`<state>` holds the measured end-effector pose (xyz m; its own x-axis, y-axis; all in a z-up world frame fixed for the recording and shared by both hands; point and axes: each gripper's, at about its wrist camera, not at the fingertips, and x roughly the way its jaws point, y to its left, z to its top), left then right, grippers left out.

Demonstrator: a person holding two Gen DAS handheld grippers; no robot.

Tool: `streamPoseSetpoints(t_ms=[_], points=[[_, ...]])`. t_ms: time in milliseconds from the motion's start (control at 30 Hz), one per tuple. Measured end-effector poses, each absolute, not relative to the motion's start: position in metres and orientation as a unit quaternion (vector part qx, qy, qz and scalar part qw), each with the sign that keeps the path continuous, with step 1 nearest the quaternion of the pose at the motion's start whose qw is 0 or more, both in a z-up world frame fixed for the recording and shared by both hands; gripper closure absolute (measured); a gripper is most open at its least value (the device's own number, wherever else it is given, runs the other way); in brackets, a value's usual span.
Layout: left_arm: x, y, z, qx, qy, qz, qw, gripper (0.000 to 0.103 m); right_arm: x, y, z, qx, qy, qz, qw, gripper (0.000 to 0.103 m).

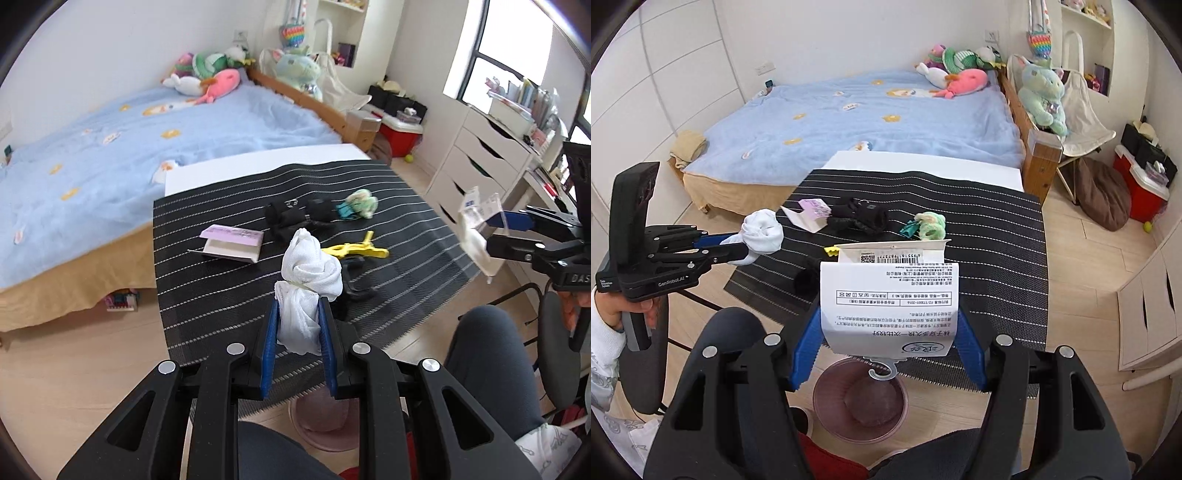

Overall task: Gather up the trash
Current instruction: 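Carry the sock over the pink bin and open the left gripper while the right holds the box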

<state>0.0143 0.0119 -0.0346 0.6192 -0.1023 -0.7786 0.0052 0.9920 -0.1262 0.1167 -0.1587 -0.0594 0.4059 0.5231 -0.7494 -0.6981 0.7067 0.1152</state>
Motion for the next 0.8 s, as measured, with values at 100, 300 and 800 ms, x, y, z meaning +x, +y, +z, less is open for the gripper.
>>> streamPoseSetpoints(t_ms=[100,300,800], points=[[0.004,0.002,-0.028,-0.049,0.428,-0.036,0.902,0.082,0.107,-0.161,-0.055,-0.108,0.397,0.371,0.832,0.039],[-0.014,-0.016,-0.025,-0.042,0.421,-0.052,0.905,0.082,0.087,-0.168,-0.052,-0.105,0.391,0.379,0.832,0.039],[-0.037,-0.062,-0.051,-0.023,0.445,-0.099,0.890,0.082,0.056,-0.189,-0.059,-0.089,0.397,0.376,0.832,0.039]])
